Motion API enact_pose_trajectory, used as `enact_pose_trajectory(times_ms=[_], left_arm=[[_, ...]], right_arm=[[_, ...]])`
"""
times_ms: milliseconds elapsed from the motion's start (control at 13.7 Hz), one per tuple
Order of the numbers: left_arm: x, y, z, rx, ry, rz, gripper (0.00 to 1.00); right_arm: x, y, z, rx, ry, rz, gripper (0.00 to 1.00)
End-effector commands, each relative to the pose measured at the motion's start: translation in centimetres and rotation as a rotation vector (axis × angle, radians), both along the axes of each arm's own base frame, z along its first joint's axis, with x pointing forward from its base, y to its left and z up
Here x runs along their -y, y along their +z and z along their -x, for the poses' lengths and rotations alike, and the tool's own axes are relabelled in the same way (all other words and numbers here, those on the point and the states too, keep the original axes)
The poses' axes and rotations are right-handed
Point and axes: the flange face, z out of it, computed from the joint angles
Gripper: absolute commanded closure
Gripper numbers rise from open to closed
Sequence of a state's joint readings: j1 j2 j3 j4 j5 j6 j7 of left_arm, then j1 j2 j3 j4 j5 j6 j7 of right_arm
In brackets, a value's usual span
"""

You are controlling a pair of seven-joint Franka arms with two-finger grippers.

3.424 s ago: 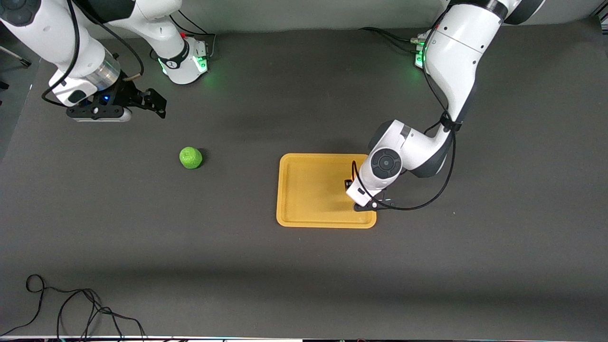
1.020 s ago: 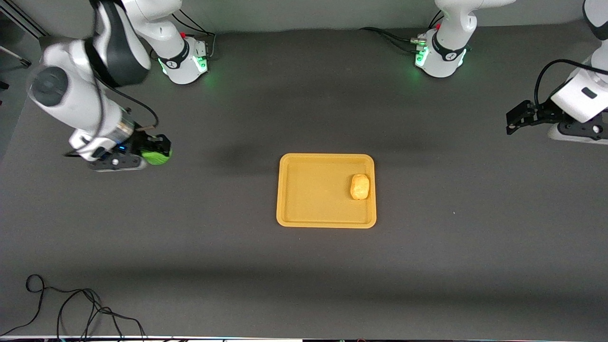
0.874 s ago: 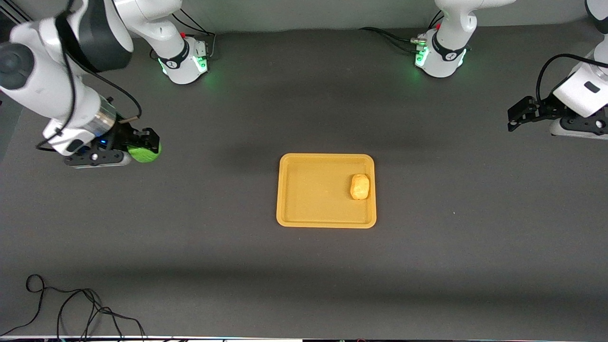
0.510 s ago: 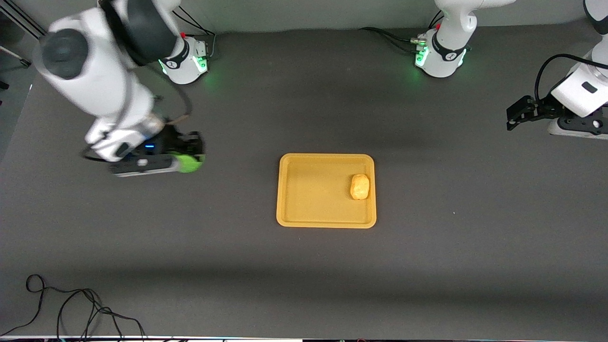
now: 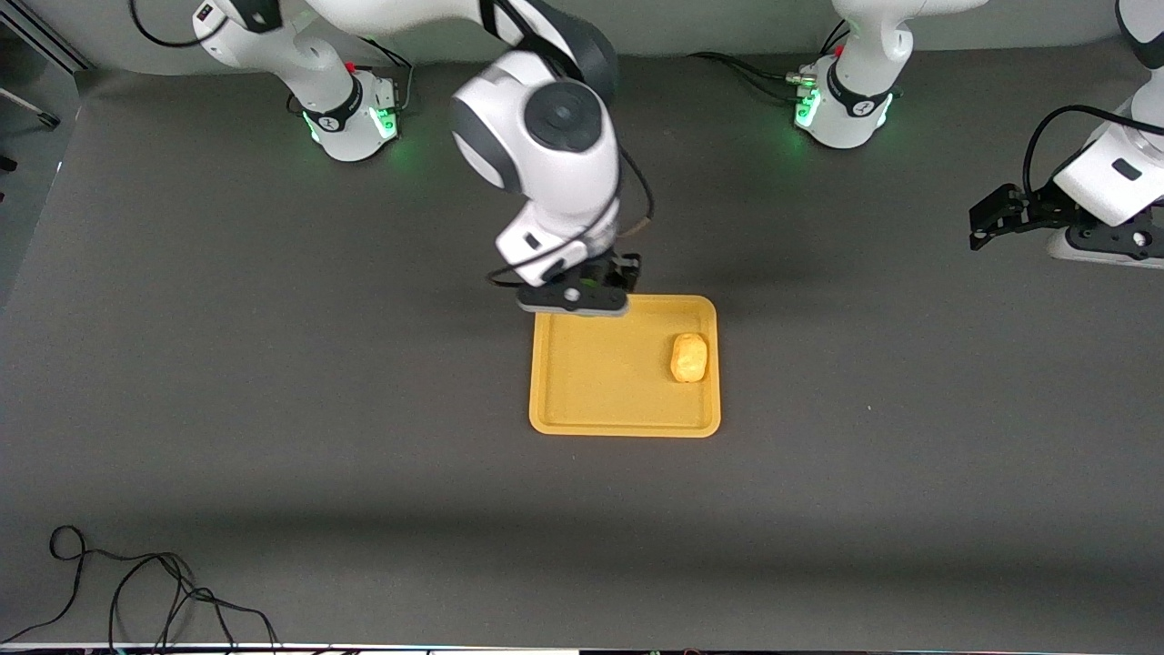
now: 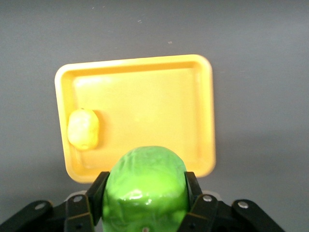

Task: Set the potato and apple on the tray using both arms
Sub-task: 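Carry the apple with the right gripper onto the tray beside the potato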

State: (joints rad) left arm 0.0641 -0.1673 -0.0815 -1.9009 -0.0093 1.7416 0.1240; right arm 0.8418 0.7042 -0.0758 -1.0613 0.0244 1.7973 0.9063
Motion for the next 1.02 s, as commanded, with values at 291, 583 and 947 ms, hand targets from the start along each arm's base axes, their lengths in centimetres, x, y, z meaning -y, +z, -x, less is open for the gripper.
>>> enact_pose_trajectory(times_ms=[291, 583, 947], left_arm=[[-0.2, 0.1, 0.3, 0.003, -0.021, -0.018, 0.01], [0.0, -0.8, 0.4, -0.014, -0.024, -0.018, 0.01], [0.0, -0.9, 0.4, -0.016, -0.023, -0.017, 0.01]], right_arm=[[-2.1, -17.0, -3.9, 0.043, -0.026, -0.018, 0.46], [-2.1, -20.7, -3.8, 0.045, -0.021, -0.012, 0.43], [-1.9, -18.6, -3.9, 0.044, -0.028, -0.008, 0.00]])
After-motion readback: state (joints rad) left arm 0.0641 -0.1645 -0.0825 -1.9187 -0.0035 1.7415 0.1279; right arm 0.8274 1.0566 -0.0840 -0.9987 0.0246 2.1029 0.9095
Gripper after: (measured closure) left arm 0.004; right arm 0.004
